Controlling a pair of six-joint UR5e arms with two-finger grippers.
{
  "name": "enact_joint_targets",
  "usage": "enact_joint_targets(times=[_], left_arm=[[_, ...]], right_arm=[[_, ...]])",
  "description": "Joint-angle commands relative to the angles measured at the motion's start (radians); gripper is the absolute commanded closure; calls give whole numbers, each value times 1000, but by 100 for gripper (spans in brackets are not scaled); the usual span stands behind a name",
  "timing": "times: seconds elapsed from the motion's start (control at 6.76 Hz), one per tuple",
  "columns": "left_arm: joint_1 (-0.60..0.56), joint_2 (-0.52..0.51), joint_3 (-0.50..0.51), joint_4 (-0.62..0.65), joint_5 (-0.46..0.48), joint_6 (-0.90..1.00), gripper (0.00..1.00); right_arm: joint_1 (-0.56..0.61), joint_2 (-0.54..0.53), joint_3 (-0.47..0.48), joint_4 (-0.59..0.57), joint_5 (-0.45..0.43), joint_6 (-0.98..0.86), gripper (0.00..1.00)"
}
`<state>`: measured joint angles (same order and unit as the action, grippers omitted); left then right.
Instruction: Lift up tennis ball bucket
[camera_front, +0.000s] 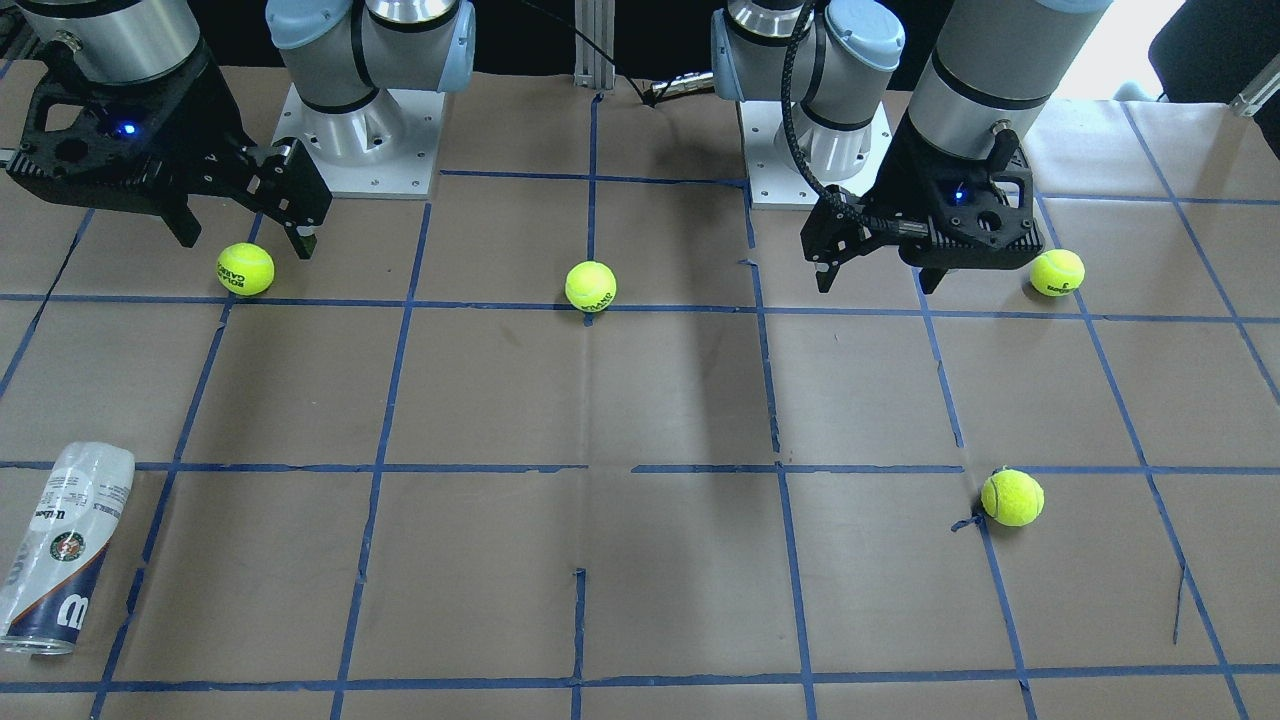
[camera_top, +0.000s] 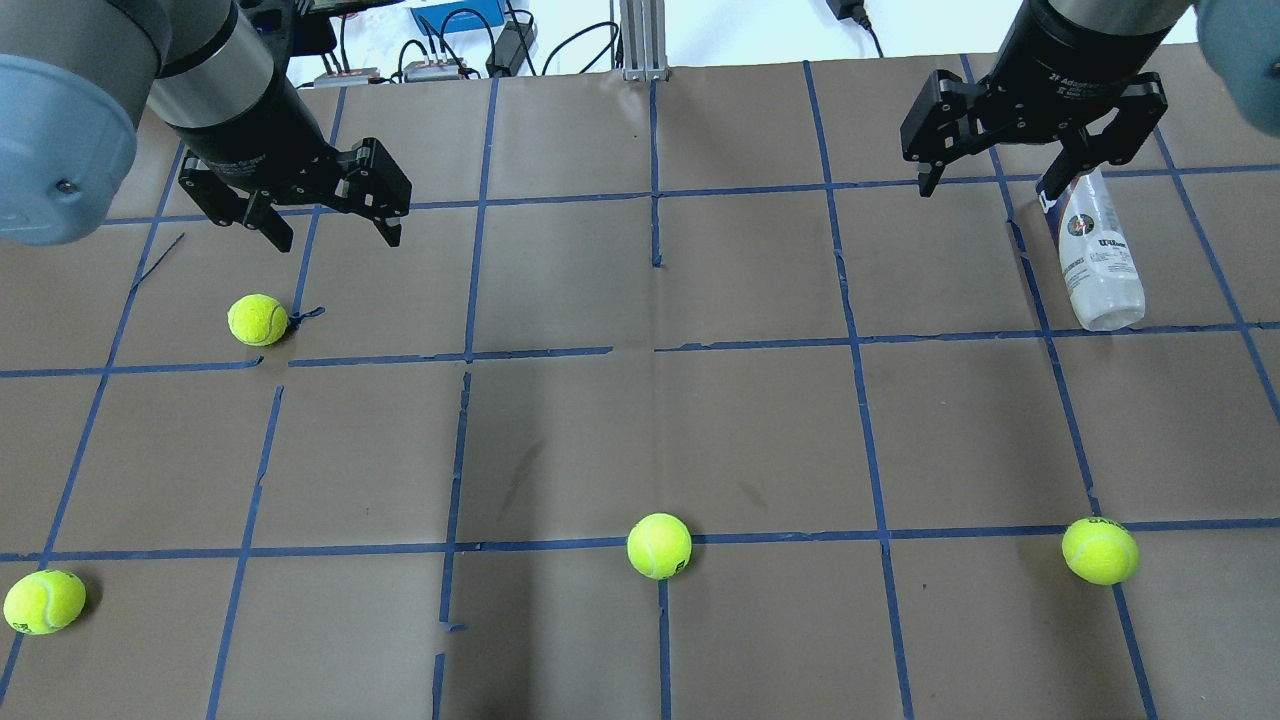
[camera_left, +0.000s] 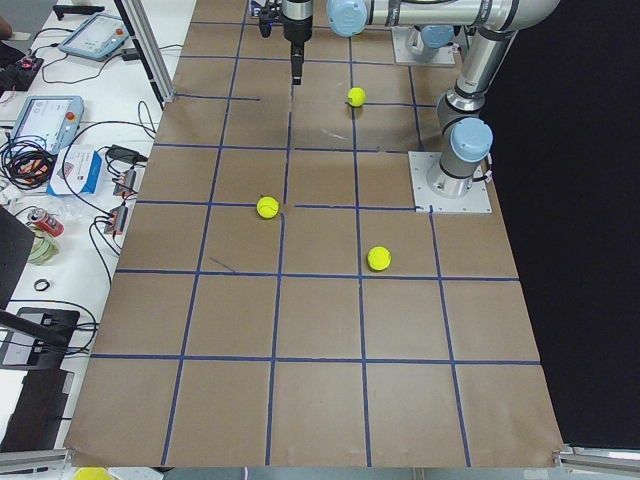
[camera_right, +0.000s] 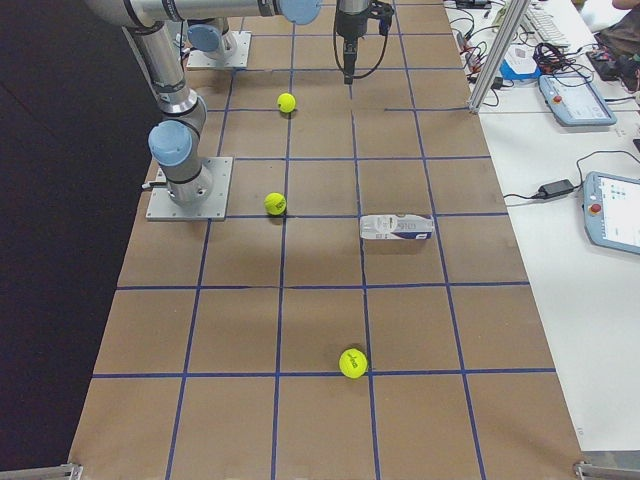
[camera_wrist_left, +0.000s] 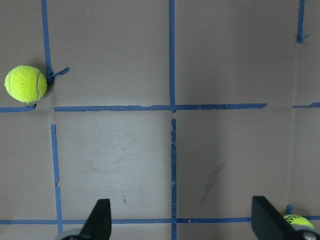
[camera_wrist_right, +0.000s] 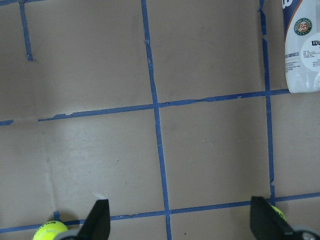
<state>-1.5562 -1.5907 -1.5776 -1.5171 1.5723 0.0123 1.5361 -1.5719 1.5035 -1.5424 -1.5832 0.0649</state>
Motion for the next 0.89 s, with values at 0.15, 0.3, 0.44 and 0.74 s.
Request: enact_joint_targets(times=[0.15,0.3,0.44,0.74], left_arm=[[-1,-8,2,0,0,0,0],[-1,-6,2,0,0,0,0],[-1,-2,-2,0,0,0,0],[-1,-3,-2,0,0,0,0]], right_arm=[[-1,0,1,4,0,-5,0],[1,0,3,5,2,-7,0],[-1,3,6,19,-4,-20,0],[4,10,9,-1,-1,-78,0]])
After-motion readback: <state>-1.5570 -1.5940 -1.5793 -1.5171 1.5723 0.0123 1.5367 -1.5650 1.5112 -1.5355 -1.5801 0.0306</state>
